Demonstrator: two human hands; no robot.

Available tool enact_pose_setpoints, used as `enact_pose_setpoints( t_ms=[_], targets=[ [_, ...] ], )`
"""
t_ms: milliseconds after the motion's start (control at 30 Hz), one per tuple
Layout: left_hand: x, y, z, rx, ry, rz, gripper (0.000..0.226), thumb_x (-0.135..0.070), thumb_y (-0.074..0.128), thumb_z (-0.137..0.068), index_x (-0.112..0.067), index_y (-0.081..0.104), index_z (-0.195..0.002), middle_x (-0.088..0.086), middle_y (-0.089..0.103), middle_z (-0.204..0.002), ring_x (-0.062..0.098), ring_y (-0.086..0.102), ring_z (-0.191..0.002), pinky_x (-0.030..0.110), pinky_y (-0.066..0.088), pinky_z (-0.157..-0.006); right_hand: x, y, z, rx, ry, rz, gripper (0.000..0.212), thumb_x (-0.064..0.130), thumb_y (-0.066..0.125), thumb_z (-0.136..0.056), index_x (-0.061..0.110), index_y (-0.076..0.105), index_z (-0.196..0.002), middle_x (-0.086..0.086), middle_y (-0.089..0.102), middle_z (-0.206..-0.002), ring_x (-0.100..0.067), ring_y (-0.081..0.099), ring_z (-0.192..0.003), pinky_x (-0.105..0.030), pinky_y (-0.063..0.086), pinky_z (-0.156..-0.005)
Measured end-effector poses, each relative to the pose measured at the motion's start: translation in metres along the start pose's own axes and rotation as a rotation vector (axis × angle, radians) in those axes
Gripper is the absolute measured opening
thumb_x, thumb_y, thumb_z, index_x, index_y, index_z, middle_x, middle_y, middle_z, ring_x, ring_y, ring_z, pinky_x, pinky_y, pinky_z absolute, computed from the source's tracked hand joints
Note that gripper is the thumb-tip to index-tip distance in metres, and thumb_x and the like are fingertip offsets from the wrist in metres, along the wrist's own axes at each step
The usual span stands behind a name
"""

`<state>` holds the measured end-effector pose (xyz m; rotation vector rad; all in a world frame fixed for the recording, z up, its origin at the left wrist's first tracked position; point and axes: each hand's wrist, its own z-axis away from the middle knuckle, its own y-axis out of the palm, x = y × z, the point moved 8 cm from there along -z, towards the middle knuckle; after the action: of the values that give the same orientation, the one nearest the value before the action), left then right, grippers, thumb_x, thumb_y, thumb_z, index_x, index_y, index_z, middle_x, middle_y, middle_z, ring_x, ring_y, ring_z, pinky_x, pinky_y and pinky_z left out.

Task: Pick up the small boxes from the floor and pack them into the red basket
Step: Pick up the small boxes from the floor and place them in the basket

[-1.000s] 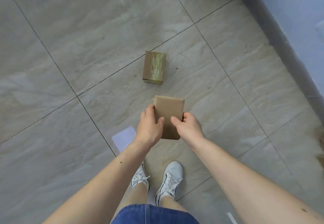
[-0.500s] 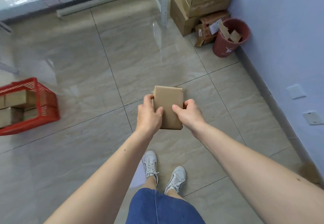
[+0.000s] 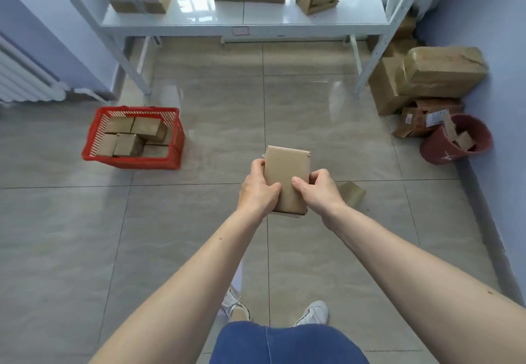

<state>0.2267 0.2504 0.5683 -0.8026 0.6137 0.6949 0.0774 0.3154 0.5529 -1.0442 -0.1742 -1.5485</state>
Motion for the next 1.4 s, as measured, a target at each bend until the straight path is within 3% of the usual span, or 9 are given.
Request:
enact_pose_setpoints(
  t_ms=[300, 533, 967, 1300, 1400],
  targets=[
    [0.046, -0.164, -0.054, -0.086, -0.030, 0.046, 0.060, -0.017, 0.059, -0.084, -0.030, 0.036, -0.138, 0.004, 0.064, -0.121, 0.027, 0.061, -0.108, 0.041, 0.052, -0.093, 0.111, 0.146, -0.012, 0.063, -0.053, 0.002, 0.038, 0.031, 0.067, -0.089, 0.006, 0.052, -0.113, 0.001, 0.055, -0.097, -0.021, 0.056, -0.096, -0.034, 0.046, -0.082],
    [0.068, -0.255, -0.115, -0.166, -0.069, 0.023, 0.063, -0.020, 0.062, -0.084, -0.026, 0.038, -0.142, 0.011, 0.043, -0.127, 0.030, 0.056, -0.108, 0.043, 0.051, -0.097, 0.176, 0.236, -0.051, 0.120, -0.062, 0.047, 0.040, 0.033, 0.069, -0.086, 0.008, 0.053, -0.112, -0.005, 0.060, -0.108, -0.025, 0.060, -0.104, -0.044, 0.050, -0.092],
    [0.081, -0.410, -0.245, -0.306, -0.158, 0.135, 0.063, -0.019, 0.061, -0.084, -0.027, 0.039, -0.143, 0.009, 0.047, -0.128, 0.029, 0.055, -0.111, 0.047, 0.051, -0.097, 0.329, 0.378, -0.142, 0.280, -0.109, 0.144, 0.041, 0.032, 0.070, -0.084, 0.012, 0.062, -0.119, -0.005, 0.069, -0.111, -0.026, 0.066, -0.104, -0.048, 0.055, -0.092],
    [0.152, -0.535, -0.328, -0.228, -0.155, 0.118, 0.060, -0.016, 0.065, -0.084, -0.016, 0.042, -0.139, 0.005, 0.056, -0.133, 0.022, 0.056, -0.120, 0.042, 0.048, -0.103, 0.376, 0.515, -0.166, 0.207, -0.009, 0.056, 0.033, 0.030, 0.070, -0.086, 0.015, 0.065, -0.115, -0.002, 0.069, -0.107, -0.024, 0.066, -0.102, -0.046, 0.056, -0.090],
    [0.172, -0.556, -0.349, -0.125, -0.145, 0.078, 0.060, -0.011, 0.066, -0.082, -0.016, 0.042, -0.137, 0.006, 0.058, -0.132, 0.022, 0.056, -0.120, 0.042, 0.049, -0.102, 0.380, 0.545, -0.174, 0.162, 0.037, 0.029, 0.033, 0.029, 0.071, -0.086, 0.016, 0.065, -0.116, -0.002, 0.069, -0.104, -0.024, 0.065, -0.100, -0.039, 0.057, -0.078]
  ],
)
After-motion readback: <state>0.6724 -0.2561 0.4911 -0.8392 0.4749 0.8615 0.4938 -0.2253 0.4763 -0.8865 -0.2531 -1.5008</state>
